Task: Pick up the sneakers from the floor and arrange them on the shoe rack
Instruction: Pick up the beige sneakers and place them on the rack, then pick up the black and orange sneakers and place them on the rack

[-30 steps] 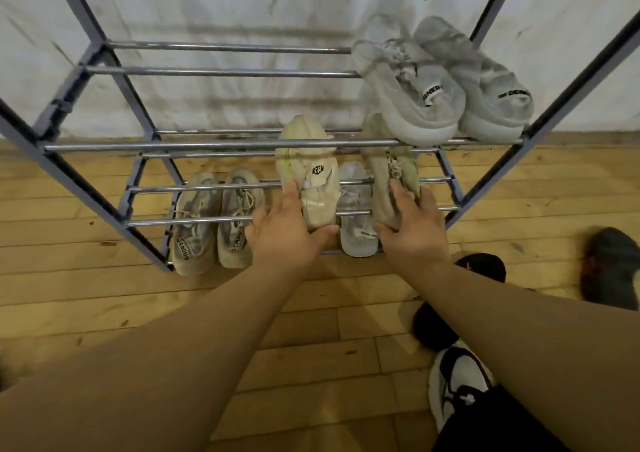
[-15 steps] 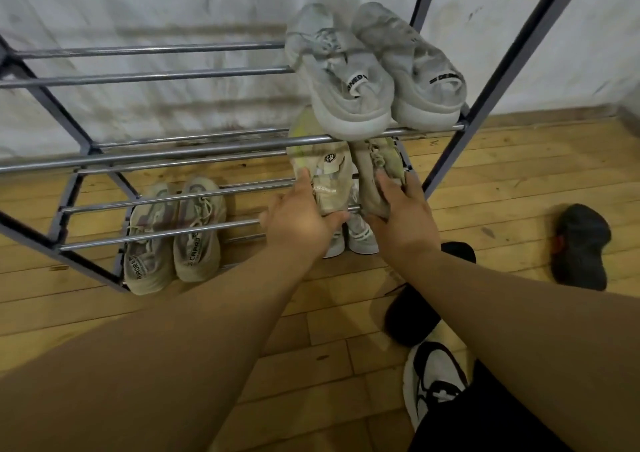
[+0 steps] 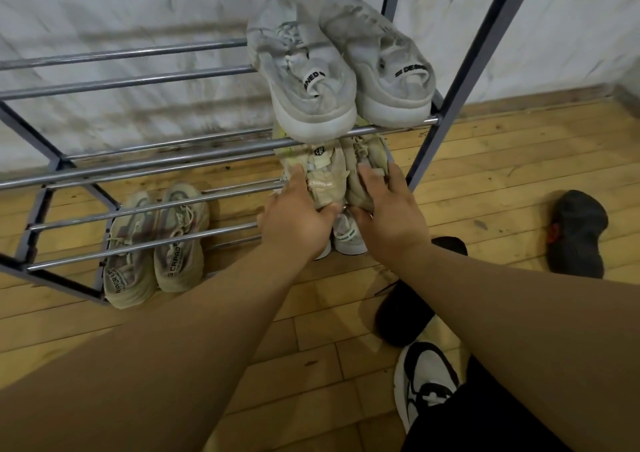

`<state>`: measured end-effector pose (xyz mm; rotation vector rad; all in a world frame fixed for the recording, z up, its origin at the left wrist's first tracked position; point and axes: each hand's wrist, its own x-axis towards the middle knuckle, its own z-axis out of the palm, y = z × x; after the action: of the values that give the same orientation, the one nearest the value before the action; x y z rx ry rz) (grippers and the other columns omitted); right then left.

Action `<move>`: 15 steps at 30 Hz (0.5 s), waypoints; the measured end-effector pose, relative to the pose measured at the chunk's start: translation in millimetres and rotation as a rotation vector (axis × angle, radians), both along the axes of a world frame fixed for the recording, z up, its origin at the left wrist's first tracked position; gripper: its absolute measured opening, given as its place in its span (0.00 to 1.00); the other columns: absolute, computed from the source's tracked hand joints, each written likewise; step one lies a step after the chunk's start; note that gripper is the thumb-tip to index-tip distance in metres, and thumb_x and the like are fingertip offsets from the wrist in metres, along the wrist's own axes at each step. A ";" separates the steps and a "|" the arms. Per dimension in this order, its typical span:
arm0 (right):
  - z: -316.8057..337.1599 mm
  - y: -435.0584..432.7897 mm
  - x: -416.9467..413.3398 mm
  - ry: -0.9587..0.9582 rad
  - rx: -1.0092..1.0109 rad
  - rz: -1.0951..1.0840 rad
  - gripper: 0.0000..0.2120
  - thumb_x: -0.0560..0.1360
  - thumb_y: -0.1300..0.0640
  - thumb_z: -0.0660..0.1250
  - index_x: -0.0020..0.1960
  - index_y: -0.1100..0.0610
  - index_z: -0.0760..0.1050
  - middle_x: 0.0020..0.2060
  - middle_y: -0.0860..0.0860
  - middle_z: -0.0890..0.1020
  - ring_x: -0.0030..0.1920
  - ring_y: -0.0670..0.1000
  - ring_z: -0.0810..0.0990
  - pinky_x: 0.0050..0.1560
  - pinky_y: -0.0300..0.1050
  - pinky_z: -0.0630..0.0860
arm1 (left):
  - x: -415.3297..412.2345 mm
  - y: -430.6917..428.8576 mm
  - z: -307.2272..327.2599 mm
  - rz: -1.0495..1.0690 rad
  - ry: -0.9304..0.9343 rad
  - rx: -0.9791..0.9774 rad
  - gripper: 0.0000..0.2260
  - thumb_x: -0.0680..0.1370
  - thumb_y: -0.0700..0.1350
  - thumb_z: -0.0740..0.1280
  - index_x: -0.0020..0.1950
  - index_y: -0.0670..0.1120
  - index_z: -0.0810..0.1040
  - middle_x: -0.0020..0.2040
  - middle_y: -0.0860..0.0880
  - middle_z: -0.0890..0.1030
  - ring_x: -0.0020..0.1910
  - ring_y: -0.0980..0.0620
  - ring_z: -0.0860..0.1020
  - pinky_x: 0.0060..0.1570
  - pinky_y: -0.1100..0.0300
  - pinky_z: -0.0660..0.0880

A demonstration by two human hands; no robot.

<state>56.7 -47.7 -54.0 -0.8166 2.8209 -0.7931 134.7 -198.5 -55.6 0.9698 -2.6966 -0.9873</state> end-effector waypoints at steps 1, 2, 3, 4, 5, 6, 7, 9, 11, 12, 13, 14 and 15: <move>4.1 0.8 0.8 -0.019 0.013 0.009 0.33 0.81 0.48 0.66 0.81 0.41 0.55 0.82 0.54 0.50 0.79 0.62 0.58 0.72 0.58 0.69 | -1.6 0.5 -0.2 0.000 -0.004 0.012 0.40 0.70 0.70 0.64 0.79 0.58 0.57 0.69 0.52 0.78 0.70 0.39 0.73 0.63 0.37 0.73; 10.4 2.1 0.7 -0.041 0.030 0.022 0.33 0.81 0.48 0.66 0.81 0.41 0.54 0.82 0.54 0.49 0.79 0.61 0.58 0.72 0.57 0.68 | -2.6 0.3 1.0 -0.003 -0.028 0.020 0.40 0.71 0.69 0.64 0.79 0.58 0.56 0.71 0.51 0.77 0.71 0.39 0.72 0.64 0.36 0.73; 19.2 3.7 -0.7 -0.061 0.059 0.043 0.35 0.81 0.48 0.66 0.82 0.40 0.52 0.83 0.53 0.48 0.80 0.60 0.58 0.72 0.56 0.69 | -3.6 -0.3 2.3 -0.009 -0.054 0.021 0.41 0.71 0.69 0.64 0.80 0.58 0.54 0.73 0.51 0.76 0.72 0.39 0.72 0.64 0.37 0.72; 30.5 7.5 -3.5 -0.077 0.103 0.074 0.36 0.81 0.48 0.66 0.82 0.40 0.51 0.83 0.52 0.47 0.79 0.59 0.60 0.71 0.55 0.70 | -3.4 0.3 5.7 -0.014 -0.073 0.016 0.42 0.72 0.68 0.65 0.81 0.57 0.53 0.74 0.49 0.74 0.73 0.39 0.71 0.65 0.37 0.71; 44.9 12.8 -6.2 -0.087 0.160 0.119 0.37 0.81 0.48 0.66 0.82 0.40 0.49 0.83 0.51 0.47 0.79 0.59 0.61 0.70 0.54 0.70 | -2.6 2.5 8.4 -0.013 -0.076 0.007 0.42 0.72 0.68 0.65 0.81 0.56 0.52 0.76 0.48 0.72 0.73 0.38 0.70 0.67 0.37 0.70; 60.2 20.5 -9.0 -0.088 0.224 0.179 0.37 0.80 0.47 0.66 0.82 0.40 0.49 0.83 0.52 0.49 0.79 0.59 0.61 0.71 0.54 0.69 | 2.5 9.9 14.6 -0.003 -0.054 0.001 0.43 0.73 0.67 0.66 0.81 0.56 0.51 0.77 0.45 0.69 0.74 0.37 0.67 0.69 0.37 0.68; 75.7 30.5 -11.2 -0.069 0.297 0.251 0.37 0.80 0.46 0.67 0.82 0.40 0.49 0.82 0.52 0.52 0.78 0.59 0.62 0.71 0.54 0.69 | 11.0 21.6 18.5 0.015 -0.010 -0.005 0.43 0.73 0.65 0.68 0.81 0.56 0.49 0.78 0.43 0.65 0.74 0.36 0.65 0.70 0.38 0.65; 105.2 55.6 -16.2 0.000 0.503 0.404 0.37 0.80 0.44 0.67 0.82 0.42 0.51 0.81 0.52 0.58 0.76 0.58 0.66 0.70 0.53 0.70 | 32.2 51.1 20.6 0.049 0.149 -0.091 0.42 0.74 0.61 0.70 0.81 0.55 0.50 0.75 0.39 0.63 0.71 0.36 0.64 0.68 0.40 0.65; 128.6 85.0 -22.3 0.009 0.749 0.509 0.36 0.80 0.42 0.66 0.82 0.41 0.52 0.79 0.49 0.61 0.75 0.55 0.67 0.69 0.52 0.71 | 49.9 81.3 14.8 -0.010 0.255 -0.171 0.39 0.73 0.60 0.68 0.79 0.53 0.54 0.72 0.38 0.66 0.68 0.37 0.66 0.65 0.42 0.68; 137.5 98.8 -25.0 -0.033 0.840 0.520 0.34 0.80 0.40 0.65 0.81 0.40 0.53 0.78 0.48 0.62 0.74 0.53 0.68 0.69 0.50 0.71 | 55.9 93.7 11.4 -0.075 0.211 -0.112 0.38 0.74 0.60 0.68 0.79 0.55 0.54 0.73 0.41 0.64 0.70 0.39 0.64 0.67 0.43 0.66; 143.2 111.1 -28.1 -0.096 0.890 0.503 0.34 0.80 0.39 0.65 0.81 0.40 0.55 0.77 0.47 0.64 0.72 0.52 0.70 0.68 0.49 0.71 | 59.9 104.7 6.5 -0.156 0.117 -0.036 0.38 0.75 0.60 0.67 0.79 0.56 0.52 0.73 0.44 0.61 0.71 0.41 0.61 0.69 0.45 0.63; 144.7 122.8 -32.3 -0.164 0.903 0.461 0.33 0.79 0.39 0.65 0.80 0.40 0.56 0.76 0.48 0.66 0.70 0.52 0.72 0.67 0.48 0.71 | 62.6 113.9 0.3 -0.255 -0.005 0.018 0.38 0.76 0.60 0.67 0.80 0.58 0.49 0.73 0.46 0.59 0.73 0.41 0.59 0.71 0.46 0.61; 142.1 132.9 -36.1 -0.223 0.896 0.410 0.33 0.79 0.38 0.66 0.80 0.41 0.57 0.76 0.48 0.68 0.69 0.52 0.73 0.67 0.48 0.72 | 62.9 120.4 -8.7 -0.342 -0.109 0.056 0.38 0.77 0.61 0.66 0.81 0.59 0.47 0.75 0.46 0.58 0.75 0.41 0.59 0.72 0.46 0.61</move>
<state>20.7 85.2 88.1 -0.9703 2.2845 0.3988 197.7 -78.1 -64.3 0.5944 -3.0091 -1.0983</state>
